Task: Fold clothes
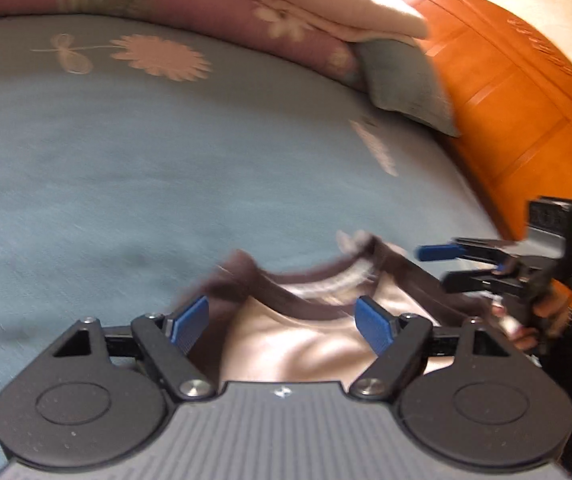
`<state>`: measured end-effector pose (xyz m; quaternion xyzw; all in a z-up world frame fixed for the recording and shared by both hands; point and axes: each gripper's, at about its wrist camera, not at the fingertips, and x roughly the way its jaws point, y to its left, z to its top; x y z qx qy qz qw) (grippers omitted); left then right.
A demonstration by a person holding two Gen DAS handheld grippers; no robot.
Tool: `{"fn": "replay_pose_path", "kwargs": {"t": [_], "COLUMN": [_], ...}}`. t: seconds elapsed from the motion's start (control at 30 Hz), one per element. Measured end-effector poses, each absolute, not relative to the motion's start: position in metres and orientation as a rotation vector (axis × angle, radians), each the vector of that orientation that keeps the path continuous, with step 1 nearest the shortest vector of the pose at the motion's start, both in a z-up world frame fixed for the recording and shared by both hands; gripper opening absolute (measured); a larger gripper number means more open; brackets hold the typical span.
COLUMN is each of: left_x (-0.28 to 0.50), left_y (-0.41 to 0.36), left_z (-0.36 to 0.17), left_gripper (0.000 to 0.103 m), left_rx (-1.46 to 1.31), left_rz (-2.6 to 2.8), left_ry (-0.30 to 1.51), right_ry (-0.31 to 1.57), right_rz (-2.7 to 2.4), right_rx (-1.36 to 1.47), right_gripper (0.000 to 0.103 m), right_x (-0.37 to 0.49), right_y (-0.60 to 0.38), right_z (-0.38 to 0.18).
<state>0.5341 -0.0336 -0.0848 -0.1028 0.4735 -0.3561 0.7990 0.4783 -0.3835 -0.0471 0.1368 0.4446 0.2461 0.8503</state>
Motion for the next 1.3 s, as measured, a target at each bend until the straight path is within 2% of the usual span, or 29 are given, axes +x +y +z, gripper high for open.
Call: {"fn": "replay_pose_path", "kwargs": {"t": [0.17, 0.3, 0.43, 0.63, 0.8, 0.93, 1.1, 1.2, 1.3], "left_x": [0.538, 0.548, 0.551, 0.490, 0.456, 0.449, 0.471, 0.476, 0.472], "left_y": [-0.040, -0.042, -0.051, -0.038, -0.013, 0.027, 0.046, 0.060, 0.050], "left_z": [-0.115, -0.119, -0.102, -0.058, -0.082, -0.107, -0.102, -0.090, -0.078], "left_gripper": [0.079, 0.079, 0.076, 0.082, 0.082, 0.077, 0.072, 0.072, 0.079], "left_rx": [-0.221, -0.209, -0.177, -0.078, -0.111, -0.131, -0.058, -0.196, -0.106], "left_rz": [-0.713, -0.659, -0.552, -0.639, -0.542, -0.417, -0.185, -0.235, -0.300], "left_ry": [1.120, 1.033, 1.058, 1.091, 1.181, 1.101, 1.044, 1.017, 0.944], "right_ry": [1.055, 0.972, 0.975, 1.023, 1.048, 1.056, 1.052, 1.042, 1.036], "right_rz": [0.447, 0.393, 0.287, 0.306, 0.334, 0.304, 0.224, 0.202, 0.208], "right_rx": [0.337, 0.380, 0.391, 0.295, 0.344, 0.390, 0.432, 0.462, 0.441], "right_gripper": [0.103, 0.103, 0.103, 0.103, 0.103, 0.103, 0.103, 0.103, 0.103], "right_x": [0.475, 0.483, 0.487, 0.423, 0.366, 0.335, 0.315, 0.305, 0.296], "right_y": [-0.387, -0.396, -0.391, -0.380, -0.376, -0.382, -0.400, -0.409, -0.407], "right_z": [-0.074, -0.079, -0.071, -0.027, -0.018, -0.021, -0.026, -0.027, -0.031]}}
